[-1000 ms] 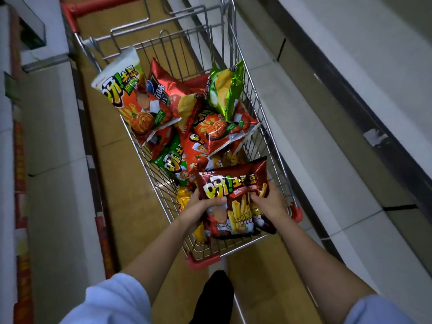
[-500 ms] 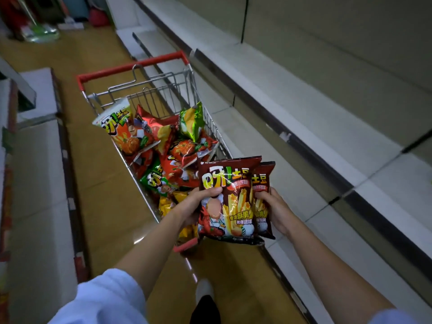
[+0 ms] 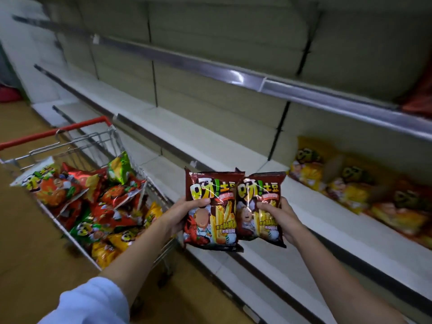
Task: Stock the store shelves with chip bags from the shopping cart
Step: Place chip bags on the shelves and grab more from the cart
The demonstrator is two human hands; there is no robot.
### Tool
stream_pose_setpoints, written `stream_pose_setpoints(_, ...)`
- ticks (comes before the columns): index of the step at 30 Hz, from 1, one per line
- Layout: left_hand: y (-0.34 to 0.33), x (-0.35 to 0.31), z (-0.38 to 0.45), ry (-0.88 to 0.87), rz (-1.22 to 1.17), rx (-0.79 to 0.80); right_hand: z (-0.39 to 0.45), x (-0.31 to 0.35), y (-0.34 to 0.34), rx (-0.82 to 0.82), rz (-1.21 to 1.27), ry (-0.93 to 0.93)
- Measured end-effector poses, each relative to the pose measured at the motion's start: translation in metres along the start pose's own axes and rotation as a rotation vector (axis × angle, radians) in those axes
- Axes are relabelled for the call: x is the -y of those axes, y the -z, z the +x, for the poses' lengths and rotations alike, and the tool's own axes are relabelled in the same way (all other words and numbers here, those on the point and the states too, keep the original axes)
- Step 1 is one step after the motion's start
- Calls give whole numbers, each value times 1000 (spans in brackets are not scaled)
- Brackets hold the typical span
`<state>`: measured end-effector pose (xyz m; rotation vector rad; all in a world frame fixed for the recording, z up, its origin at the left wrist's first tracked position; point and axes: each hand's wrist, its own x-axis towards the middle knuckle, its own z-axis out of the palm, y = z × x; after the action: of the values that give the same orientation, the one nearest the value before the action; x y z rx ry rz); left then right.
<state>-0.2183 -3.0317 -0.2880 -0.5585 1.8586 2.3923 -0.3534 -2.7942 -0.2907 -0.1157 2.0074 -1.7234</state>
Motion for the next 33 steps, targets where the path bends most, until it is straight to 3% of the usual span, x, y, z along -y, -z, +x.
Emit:
stream_pose_setpoints(10, -126, -32, -3, -128, 128, 192, -79, 18, 123, -186, 83, 164)
stream_pose_setpoints(17, -202, -32, -3, -171, 170, 345, -127, 7, 188, -300, 83, 172)
stream_pose_setpoints(33, -334, 4, -10, -70, 168, 596, -226, -45, 284, -554, 206, 109)
